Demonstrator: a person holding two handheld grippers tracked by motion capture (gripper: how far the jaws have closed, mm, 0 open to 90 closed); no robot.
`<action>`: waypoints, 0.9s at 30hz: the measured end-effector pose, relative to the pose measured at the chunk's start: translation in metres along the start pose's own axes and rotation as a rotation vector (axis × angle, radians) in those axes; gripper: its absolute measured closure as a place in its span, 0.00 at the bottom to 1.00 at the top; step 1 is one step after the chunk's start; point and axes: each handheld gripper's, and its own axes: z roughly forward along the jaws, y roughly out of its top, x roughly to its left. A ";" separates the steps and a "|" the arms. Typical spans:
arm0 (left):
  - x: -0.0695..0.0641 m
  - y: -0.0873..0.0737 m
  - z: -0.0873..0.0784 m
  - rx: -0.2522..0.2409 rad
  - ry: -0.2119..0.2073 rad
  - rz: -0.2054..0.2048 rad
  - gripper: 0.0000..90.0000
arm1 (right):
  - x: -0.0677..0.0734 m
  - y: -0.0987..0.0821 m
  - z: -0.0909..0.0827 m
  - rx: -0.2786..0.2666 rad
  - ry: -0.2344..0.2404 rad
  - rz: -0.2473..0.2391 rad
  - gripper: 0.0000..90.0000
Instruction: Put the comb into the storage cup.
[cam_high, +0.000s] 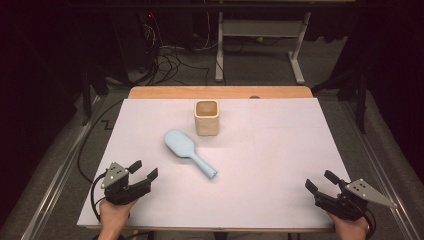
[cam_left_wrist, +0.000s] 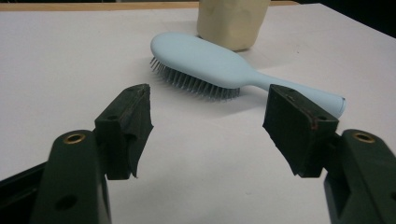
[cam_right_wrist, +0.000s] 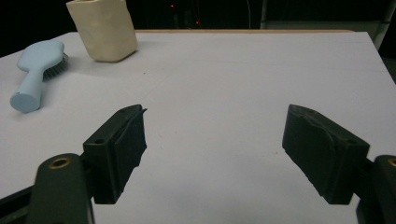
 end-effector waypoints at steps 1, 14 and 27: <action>-0.001 0.000 0.000 0.000 -0.002 0.000 0.36 | 0.000 0.000 0.000 0.000 -0.001 0.001 0.24; -0.006 0.002 0.007 0.002 -0.024 0.005 0.36 | 0.000 0.000 0.001 0.000 -0.001 0.000 0.24; -0.011 0.004 0.012 0.005 -0.037 0.014 0.37 | 0.000 0.000 0.000 -0.006 0.001 0.005 0.24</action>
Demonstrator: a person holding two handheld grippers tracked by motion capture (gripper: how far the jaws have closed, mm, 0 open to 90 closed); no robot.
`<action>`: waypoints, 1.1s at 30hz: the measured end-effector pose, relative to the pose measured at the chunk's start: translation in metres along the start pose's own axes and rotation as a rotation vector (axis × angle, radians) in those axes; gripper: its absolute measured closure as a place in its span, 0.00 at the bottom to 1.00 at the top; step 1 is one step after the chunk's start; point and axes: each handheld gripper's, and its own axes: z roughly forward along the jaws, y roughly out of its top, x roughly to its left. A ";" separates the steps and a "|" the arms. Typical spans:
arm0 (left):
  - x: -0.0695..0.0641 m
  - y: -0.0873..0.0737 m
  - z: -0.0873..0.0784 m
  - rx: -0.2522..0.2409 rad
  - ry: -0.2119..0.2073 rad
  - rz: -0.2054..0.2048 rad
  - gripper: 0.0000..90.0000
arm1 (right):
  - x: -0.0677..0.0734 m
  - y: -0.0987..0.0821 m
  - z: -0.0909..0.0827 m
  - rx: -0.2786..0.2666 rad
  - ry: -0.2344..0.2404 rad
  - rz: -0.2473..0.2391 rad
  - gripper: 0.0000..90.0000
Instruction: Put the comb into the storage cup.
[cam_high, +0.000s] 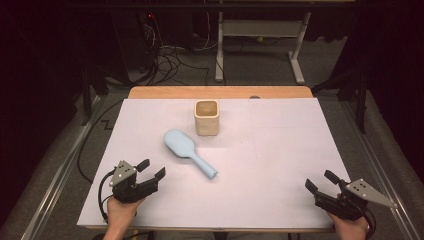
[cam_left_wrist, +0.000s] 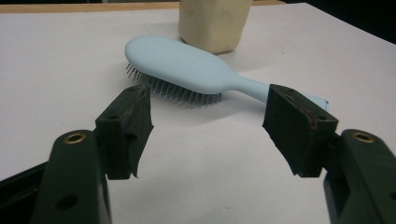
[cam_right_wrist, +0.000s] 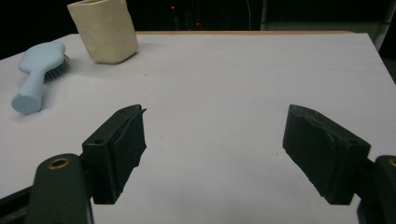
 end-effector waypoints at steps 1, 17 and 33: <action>0.000 0.000 0.000 0.001 0.000 0.001 0.37 | 0.000 0.000 0.000 0.000 0.000 0.000 0.24; -0.006 0.005 0.009 0.002 -0.017 0.016 0.37 | 0.000 0.000 0.000 -0.001 -0.001 0.001 0.24; -0.013 0.009 0.018 0.004 -0.037 0.022 0.37 | 0.000 0.000 0.000 0.000 0.000 0.002 0.24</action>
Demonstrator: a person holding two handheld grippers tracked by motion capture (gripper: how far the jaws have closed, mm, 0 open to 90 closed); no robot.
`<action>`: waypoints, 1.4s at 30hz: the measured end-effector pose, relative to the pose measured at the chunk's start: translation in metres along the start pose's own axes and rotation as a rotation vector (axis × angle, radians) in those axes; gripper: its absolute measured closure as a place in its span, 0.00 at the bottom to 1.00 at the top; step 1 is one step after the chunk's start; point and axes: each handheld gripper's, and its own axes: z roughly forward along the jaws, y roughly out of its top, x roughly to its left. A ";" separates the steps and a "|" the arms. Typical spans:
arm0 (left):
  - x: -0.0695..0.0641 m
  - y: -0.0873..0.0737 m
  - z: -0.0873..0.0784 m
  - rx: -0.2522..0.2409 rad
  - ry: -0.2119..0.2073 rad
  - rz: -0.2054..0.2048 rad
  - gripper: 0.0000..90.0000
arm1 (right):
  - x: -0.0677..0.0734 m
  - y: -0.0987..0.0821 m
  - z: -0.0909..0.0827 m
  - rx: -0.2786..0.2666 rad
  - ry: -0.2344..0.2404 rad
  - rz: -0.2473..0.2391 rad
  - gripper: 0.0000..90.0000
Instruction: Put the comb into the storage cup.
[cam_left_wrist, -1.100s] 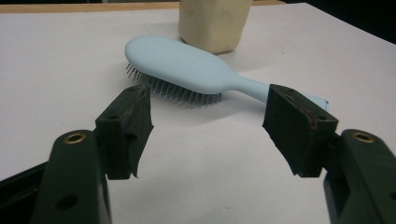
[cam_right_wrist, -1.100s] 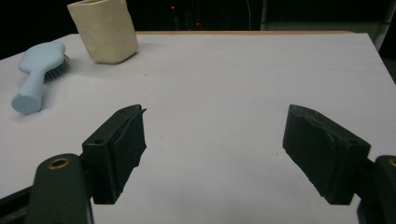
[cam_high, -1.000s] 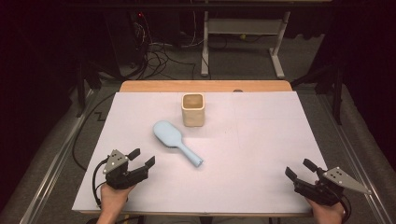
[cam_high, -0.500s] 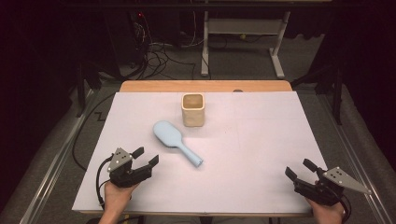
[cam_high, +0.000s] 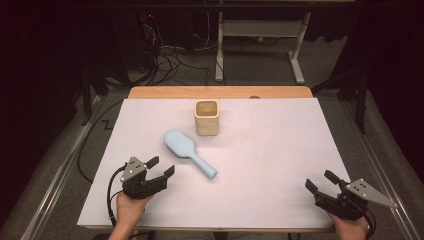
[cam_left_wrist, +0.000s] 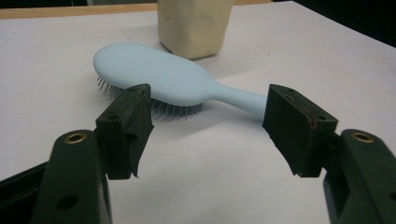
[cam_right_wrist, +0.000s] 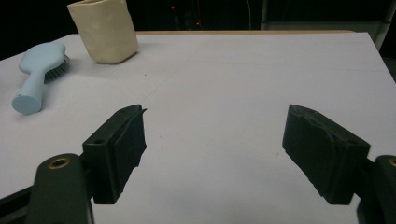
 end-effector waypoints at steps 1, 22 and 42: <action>-0.001 0.000 0.001 0.001 -0.003 0.001 0.37 | 0.000 0.000 0.000 0.002 0.002 0.000 0.24; -0.018 0.015 0.023 0.011 -0.069 0.001 0.37 | -0.001 0.000 -0.001 0.000 0.002 0.004 0.24; -0.038 0.039 0.050 0.126 -0.055 0.004 0.32 | 0.000 0.000 -0.001 -0.003 0.013 0.002 0.24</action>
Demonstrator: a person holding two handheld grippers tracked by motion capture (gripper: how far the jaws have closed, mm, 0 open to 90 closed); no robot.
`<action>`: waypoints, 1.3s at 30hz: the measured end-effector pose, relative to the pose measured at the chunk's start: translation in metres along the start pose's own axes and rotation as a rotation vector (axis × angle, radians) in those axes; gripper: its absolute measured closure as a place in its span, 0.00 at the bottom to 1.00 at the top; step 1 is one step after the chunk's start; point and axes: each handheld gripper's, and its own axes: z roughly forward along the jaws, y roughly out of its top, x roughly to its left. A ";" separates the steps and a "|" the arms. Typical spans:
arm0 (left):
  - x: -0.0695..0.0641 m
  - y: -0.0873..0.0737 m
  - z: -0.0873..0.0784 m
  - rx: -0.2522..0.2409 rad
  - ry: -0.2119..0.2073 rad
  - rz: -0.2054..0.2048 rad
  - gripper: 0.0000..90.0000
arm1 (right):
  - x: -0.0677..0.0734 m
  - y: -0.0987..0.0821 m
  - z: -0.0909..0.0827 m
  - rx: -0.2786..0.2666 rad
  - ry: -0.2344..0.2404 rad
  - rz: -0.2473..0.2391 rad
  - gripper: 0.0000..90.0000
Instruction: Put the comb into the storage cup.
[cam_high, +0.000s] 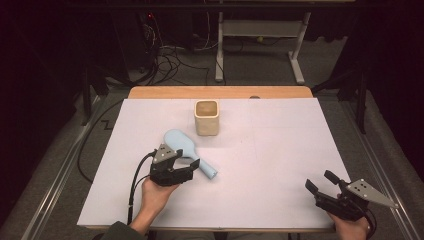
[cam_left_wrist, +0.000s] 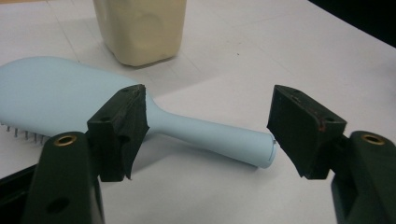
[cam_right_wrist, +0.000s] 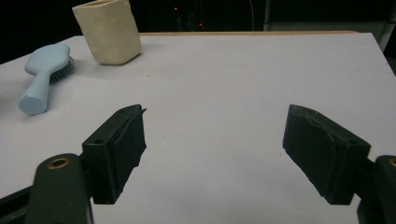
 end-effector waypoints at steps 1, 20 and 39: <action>-0.001 0.002 0.001 0.007 0.002 0.000 0.32 | 0.000 0.000 0.000 -0.001 0.002 0.001 0.24; 0.002 0.034 0.021 0.259 0.052 -0.093 0.35 | 0.000 0.000 0.001 0.002 0.006 -0.003 0.24; 0.004 0.053 0.038 0.419 0.089 -0.170 0.31 | 0.000 0.000 0.001 0.003 0.011 -0.007 0.25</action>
